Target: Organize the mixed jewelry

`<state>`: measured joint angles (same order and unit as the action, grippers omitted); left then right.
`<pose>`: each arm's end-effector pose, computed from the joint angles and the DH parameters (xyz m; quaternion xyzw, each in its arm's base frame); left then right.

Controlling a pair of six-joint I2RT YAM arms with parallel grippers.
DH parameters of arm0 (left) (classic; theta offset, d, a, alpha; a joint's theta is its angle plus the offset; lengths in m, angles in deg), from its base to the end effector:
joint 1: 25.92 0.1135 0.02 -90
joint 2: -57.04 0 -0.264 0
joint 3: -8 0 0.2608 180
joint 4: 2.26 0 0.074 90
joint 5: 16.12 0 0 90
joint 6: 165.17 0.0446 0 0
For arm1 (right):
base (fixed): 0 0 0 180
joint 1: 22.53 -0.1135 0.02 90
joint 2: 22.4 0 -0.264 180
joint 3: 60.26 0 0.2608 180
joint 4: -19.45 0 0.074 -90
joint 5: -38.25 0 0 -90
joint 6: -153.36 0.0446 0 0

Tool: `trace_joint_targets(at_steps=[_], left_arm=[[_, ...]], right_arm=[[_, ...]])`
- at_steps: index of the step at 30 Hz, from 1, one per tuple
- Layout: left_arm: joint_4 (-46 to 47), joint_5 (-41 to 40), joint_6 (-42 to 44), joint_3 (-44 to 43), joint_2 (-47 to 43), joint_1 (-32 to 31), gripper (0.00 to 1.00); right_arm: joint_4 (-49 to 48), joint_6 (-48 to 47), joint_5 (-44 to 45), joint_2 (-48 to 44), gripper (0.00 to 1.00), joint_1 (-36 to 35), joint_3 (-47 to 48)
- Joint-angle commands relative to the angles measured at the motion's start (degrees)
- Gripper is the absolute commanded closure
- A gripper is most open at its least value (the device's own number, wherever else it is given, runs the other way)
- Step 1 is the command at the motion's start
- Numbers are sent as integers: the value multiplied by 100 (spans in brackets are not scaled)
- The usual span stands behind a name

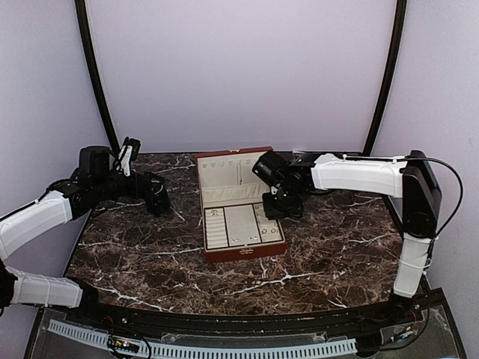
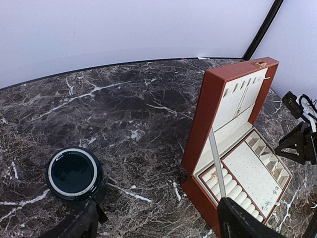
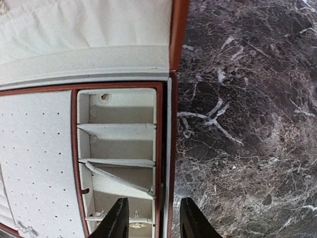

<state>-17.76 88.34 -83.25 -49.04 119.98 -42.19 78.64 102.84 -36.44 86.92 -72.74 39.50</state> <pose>0.2546 -0.0859 0.2790 0.1293 0.8124 -0.2195 0.5245 0.2695 0.3051 0.2103 -0.0666 0.9721 0.0360 0.2219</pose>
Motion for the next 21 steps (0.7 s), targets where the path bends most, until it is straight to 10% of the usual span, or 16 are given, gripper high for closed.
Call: trace_joint_targets(at_steps=[1, 12, 21], left_arm=[[127, 24, -107, 69, -58, 19, 13], [682, 1120, -1520, -725, 489, 14, 12], [886, 2375, -2162, -2120, 1965, -40, 12]], right_arm=[[-91, -188, 369, -610, 58, 44, -61], [-1178, -1448, -661, -1939, 8, 738, -531], [-1853, -2063, -2519, -1641, 3, 1647, 153]])
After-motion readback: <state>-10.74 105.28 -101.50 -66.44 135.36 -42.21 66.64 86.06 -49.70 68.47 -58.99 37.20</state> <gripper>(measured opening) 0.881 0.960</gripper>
